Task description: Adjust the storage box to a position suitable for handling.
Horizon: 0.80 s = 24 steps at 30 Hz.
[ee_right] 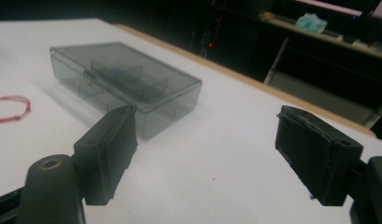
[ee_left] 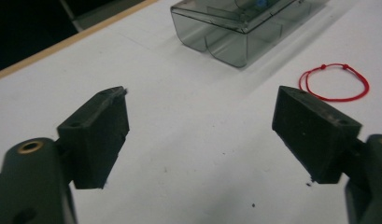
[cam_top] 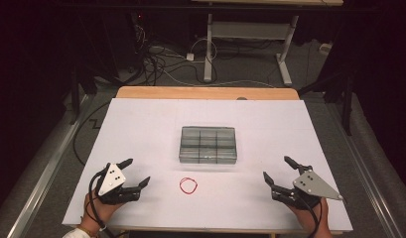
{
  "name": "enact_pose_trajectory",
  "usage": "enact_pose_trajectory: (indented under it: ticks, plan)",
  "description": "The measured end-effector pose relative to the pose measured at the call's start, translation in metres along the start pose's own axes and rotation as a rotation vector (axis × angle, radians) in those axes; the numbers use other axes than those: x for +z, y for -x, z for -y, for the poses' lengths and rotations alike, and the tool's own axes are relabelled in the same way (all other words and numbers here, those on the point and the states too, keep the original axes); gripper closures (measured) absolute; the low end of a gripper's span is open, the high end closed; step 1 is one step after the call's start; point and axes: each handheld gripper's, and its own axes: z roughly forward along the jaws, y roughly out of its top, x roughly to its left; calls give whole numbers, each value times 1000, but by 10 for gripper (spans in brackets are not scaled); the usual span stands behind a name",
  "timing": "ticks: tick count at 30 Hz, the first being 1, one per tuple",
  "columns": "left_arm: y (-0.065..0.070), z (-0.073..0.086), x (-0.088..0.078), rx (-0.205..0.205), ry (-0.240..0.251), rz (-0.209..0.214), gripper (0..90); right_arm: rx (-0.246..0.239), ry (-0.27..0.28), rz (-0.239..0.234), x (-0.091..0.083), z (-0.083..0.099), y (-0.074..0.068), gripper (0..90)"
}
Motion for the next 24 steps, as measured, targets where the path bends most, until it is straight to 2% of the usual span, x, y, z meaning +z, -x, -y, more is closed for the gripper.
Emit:
enact_pose_trajectory:
  ticks: [8,10,11,12,13,14,15,16,17,18,19,21,24]
  plan:
    - [3,0,6,19,-22,1,209,-7,-30,-20,11,7,-2,251]
    - [1,-4,6,15,-17,2,228,-1,-35,-25,13,8,0,326]
    - [-1,-6,6,32,-10,0,265,3,-40,-34,15,8,2,385]
    - [-5,-10,8,31,-18,7,301,-3,-44,-33,17,8,5,449]
    - [-17,-19,17,-6,-50,30,352,4,-53,-28,21,7,8,519]
    - [-17,-19,17,-6,-50,30,420,4,-53,-28,21,7,8,519]
    - [-30,-27,30,-57,-60,62,470,16,-90,-33,32,5,18,616]
    - [-30,-27,30,-57,-60,62,519,17,-105,-34,39,4,23,670]
    - [-35,-31,37,-78,-50,87,602,25,-116,-29,46,2,28,716]
    - [-39,-34,45,-102,-45,116,602,25,-116,-29,46,2,28,716]
    - [-41,-37,54,-108,-57,125,657,30,-147,-25,64,-1,38,813]
    - [-41,-43,72,-87,-95,128,696,36,-171,-33,83,-4,45,893]
    - [-42,-48,96,-95,-125,133,774,47,-227,-41,112,-5,48,900]
